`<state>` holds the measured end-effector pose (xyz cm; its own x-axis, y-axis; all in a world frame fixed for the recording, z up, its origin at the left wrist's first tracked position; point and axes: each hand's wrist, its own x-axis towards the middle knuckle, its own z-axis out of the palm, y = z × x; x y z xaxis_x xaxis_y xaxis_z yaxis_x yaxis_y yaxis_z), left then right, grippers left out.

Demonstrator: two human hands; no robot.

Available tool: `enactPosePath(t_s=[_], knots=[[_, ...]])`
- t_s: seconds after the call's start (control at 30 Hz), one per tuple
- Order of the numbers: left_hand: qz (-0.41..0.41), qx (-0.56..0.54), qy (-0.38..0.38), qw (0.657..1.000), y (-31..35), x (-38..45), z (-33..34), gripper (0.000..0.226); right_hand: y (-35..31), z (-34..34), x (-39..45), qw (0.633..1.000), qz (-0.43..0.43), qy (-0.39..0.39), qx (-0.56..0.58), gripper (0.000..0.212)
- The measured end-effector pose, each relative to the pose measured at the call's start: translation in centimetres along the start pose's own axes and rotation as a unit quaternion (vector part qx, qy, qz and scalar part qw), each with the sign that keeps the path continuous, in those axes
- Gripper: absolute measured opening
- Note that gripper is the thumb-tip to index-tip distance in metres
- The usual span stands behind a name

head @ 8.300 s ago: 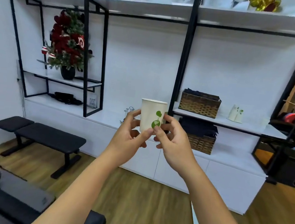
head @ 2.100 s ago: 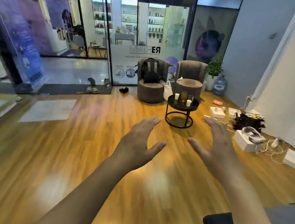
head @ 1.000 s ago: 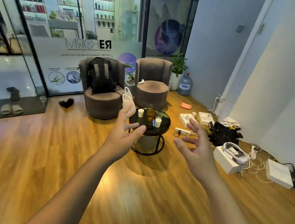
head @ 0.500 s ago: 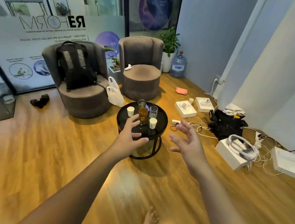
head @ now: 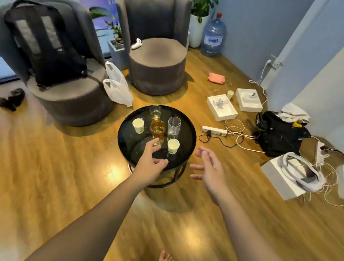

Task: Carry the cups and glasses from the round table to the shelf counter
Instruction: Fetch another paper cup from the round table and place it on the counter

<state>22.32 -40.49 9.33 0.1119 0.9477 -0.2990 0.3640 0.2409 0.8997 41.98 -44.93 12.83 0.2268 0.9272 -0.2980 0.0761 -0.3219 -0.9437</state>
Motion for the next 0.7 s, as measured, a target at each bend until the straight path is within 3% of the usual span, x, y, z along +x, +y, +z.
enactPosePath(t_s=[0.33, 0.53, 0.7], knots=[[-0.071, 0.044, -0.057, 0.995, -11.3, 18.8, 4.8, 0.089, 13.3, 4.4, 18.3, 0.996, 0.071, 0.024, -0.044, 0.038], [-0.055, 0.220, -0.060, 0.972, -18.9, 27.7, 7.5, 0.097, 22.0, 7.6, 27.9, 0.990, 0.080, -0.010, -0.115, 0.067], [-0.045, 0.272, -0.065, 0.959, -23.1, 32.1, 9.6, 0.098, 27.0, 10.5, 33.1, 0.986, 0.071, -0.018, -0.148, 0.106]])
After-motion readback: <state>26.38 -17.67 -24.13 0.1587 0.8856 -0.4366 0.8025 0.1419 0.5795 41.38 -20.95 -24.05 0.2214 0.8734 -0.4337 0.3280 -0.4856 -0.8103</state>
